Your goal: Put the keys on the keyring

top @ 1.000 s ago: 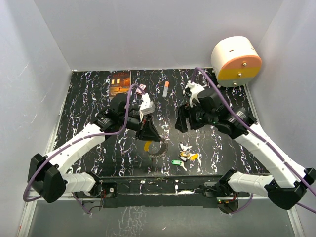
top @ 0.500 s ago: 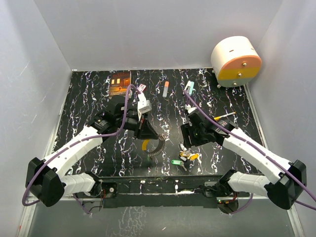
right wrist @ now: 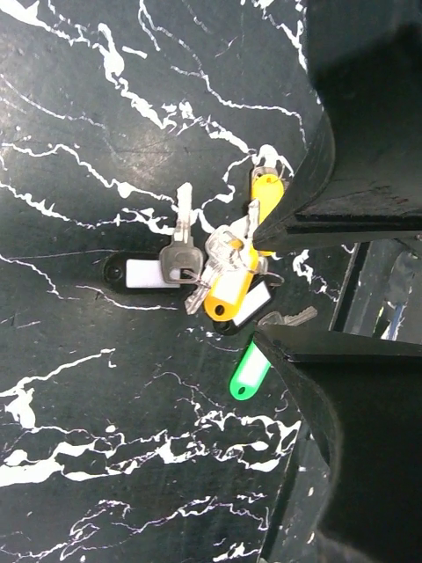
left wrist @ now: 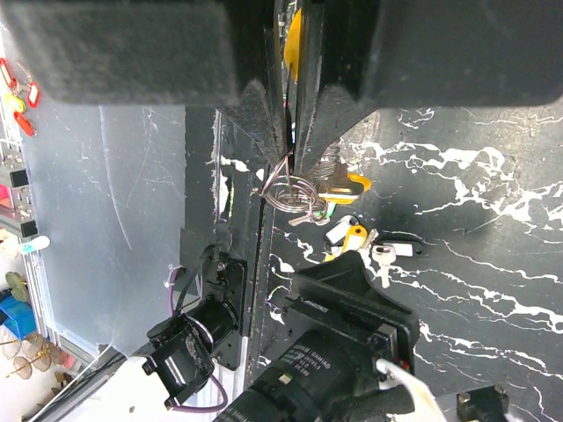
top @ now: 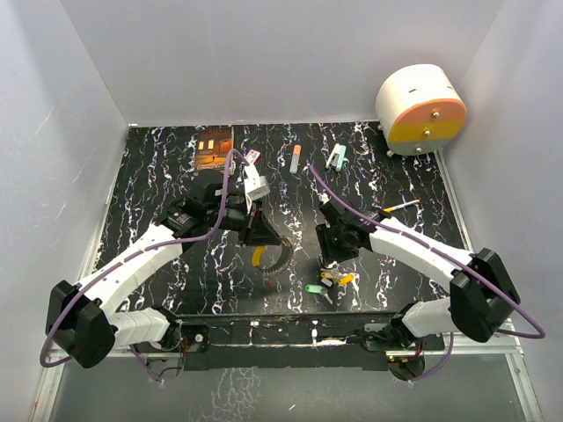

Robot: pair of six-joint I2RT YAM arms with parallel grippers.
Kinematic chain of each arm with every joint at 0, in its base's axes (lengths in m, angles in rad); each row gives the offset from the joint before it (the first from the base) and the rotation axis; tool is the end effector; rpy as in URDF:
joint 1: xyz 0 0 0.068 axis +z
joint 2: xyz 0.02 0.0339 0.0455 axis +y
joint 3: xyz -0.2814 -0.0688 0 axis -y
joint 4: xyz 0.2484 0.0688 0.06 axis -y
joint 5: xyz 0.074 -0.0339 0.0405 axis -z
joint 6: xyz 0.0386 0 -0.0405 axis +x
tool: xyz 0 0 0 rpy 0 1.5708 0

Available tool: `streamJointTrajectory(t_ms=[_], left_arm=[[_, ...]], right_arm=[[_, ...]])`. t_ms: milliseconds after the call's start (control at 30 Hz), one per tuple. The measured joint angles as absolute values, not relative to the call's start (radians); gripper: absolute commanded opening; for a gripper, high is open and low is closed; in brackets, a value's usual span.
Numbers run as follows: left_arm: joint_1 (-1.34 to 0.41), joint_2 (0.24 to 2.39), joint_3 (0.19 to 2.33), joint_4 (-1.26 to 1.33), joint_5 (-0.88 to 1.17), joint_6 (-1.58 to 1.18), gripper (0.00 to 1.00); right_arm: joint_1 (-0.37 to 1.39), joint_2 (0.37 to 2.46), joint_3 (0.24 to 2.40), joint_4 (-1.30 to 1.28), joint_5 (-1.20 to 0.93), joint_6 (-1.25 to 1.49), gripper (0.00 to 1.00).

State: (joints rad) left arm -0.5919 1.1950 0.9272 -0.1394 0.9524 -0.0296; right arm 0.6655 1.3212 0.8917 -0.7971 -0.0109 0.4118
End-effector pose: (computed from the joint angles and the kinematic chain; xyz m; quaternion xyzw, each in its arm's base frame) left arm 0.1988 -0.1715 0.3292 0.4480 0.6435 -0.5140 0.3479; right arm 0.1880 0.1481 0.2313 -0.1256 0.9772 0.0925 0.1442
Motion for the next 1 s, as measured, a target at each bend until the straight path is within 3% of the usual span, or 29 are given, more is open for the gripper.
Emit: streamJointTrajectory(t_ms=[733,867,1000], left_arm=[[-0.591,1.195,0.927,-0.144,0.949,-0.018,0.00],[-0.591,1.195,0.927,-0.144,0.949,-0.018,0.00],[-0.591,1.195,0.927,-0.144,0.949,-0.015,0.00]], right_arm=[[0.647,1.462,0.853,-0.667,-0.029,0.430,0.38],[0.645,1.483,0.850,-0.643,-0.030,0.429,0.31],[0.641,1.503,0.830,-0.623,-0.031,0.430,0.08]])
